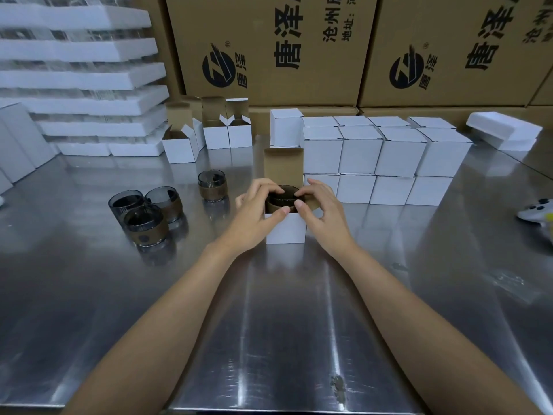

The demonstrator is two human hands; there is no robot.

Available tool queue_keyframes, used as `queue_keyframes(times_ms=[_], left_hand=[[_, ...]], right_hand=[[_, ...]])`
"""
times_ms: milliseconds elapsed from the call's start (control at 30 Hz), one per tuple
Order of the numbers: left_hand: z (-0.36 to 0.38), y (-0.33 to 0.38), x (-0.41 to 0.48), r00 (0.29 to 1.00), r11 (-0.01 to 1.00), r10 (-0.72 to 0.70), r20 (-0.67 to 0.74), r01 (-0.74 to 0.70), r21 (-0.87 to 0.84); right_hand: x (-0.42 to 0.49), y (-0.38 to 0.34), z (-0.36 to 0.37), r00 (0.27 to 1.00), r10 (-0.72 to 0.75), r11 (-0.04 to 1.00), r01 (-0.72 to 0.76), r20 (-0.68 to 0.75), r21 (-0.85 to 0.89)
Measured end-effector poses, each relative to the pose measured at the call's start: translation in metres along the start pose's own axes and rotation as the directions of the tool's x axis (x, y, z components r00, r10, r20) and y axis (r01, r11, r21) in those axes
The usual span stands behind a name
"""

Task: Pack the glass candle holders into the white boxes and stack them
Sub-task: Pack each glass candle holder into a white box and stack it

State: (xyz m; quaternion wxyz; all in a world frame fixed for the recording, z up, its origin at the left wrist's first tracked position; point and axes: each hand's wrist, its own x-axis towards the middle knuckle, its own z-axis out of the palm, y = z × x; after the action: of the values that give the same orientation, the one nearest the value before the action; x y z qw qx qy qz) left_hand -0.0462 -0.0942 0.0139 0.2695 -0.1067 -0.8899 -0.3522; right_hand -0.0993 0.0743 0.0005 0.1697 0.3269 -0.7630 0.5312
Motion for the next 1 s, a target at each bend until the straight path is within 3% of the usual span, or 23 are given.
queue_keyframes(times_ms=[333, 467, 667, 767, 833, 867, 933, 1000], left_hand=[[0.007, 0.001, -0.004, 0.994, 0.998, 0.005, -0.105, 0.001, 0.055], [0.004, 0.005, -0.005, 0.996, 0.995, -0.022, -0.087, 0.03, 0.095], [0.008, -0.004, -0.002, 0.993, 0.968, 0.061, -0.098, -0.035, 0.248], [0.01, -0.006, -0.005, 0.989, 0.986, 0.058, -0.133, -0.036, 0.161], [0.012, -0.003, -0.003, 0.967, 0.982, -0.132, -0.219, 0.097, -0.164], [0.011, 0.001, -0.001, 0.92, 0.904, -0.3, -0.253, 0.189, -0.384], [0.006, 0.007, 0.005, 0.778, 0.605, -0.595, -0.203, 0.267, -0.75], [0.005, 0.003, 0.007, 0.702, 0.302, -0.712, -0.032, 0.265, -0.916]], right_hand=[[0.0, 0.006, -0.001, 0.999, -0.032, 0.997, 0.033, 0.028, -0.065], [0.001, 0.007, 0.001, 0.998, -0.064, 0.99, 0.065, 0.016, -0.128], [0.001, 0.004, 0.002, 0.996, -0.081, 0.969, 0.085, 0.027, -0.232], [-0.002, -0.001, 0.004, 0.998, -0.034, 0.998, 0.032, -0.043, -0.046], [-0.002, -0.004, 0.005, 0.978, 0.135, 0.965, -0.093, -0.16, 0.244], [-0.001, -0.005, 0.004, 0.948, 0.25, 0.912, -0.162, -0.197, 0.377], [0.004, -0.003, 0.002, 0.872, 0.449, 0.791, -0.286, -0.197, 0.541], [0.009, 0.002, -0.001, 0.794, 0.595, 0.659, -0.391, -0.126, 0.643]])
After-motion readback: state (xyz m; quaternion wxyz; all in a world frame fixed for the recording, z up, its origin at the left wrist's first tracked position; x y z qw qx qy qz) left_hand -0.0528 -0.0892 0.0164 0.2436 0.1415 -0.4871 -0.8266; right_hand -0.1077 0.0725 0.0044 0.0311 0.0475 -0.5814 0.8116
